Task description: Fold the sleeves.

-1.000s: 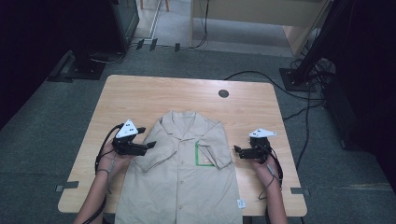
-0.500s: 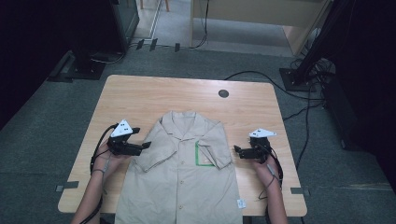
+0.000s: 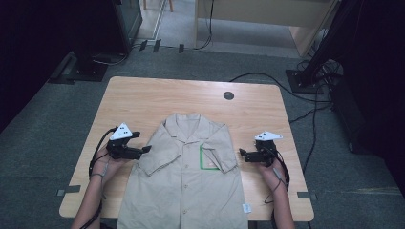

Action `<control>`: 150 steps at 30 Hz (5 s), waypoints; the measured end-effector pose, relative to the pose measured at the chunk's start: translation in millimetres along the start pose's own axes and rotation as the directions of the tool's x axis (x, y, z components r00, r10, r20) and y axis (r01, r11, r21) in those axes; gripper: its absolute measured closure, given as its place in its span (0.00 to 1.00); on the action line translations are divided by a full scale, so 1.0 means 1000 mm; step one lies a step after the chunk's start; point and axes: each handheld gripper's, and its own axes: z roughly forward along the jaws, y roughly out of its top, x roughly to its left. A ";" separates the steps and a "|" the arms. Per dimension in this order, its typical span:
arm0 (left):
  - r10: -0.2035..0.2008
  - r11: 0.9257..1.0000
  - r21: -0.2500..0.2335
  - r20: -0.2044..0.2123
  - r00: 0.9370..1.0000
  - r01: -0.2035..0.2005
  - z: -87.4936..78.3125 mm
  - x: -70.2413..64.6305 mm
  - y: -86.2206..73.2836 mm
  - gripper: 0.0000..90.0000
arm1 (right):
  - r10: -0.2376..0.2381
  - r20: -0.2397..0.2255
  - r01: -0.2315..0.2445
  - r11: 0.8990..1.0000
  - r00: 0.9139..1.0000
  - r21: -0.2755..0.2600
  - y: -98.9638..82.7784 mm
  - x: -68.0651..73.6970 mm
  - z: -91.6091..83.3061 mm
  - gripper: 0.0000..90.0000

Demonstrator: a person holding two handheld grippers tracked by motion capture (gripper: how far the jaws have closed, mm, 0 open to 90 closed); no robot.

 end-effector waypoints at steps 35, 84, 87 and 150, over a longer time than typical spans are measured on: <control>-0.071 0.994 0.077 -0.066 0.995 0.076 -0.003 0.027 -0.025 0.23 | -0.001 0.000 0.001 1.000 1.000 0.000 0.000 0.000 0.000 0.13; -0.017 0.996 0.084 -0.108 0.994 0.026 0.014 0.017 0.013 0.24 | 0.030 0.001 -0.030 0.999 1.000 -0.019 0.023 0.001 0.007 0.31; -0.003 0.997 0.072 -0.088 0.996 0.009 0.014 0.012 0.018 0.24 | 0.029 -0.001 -0.029 0.999 1.000 -0.020 0.024 0.003 0.008 0.31; 0.040 0.999 0.014 -0.034 0.999 -0.039 0.053 -0.004 0.039 0.41 | -0.033 -0.039 0.031 0.998 0.999 -0.046 0.060 0.032 0.034 0.41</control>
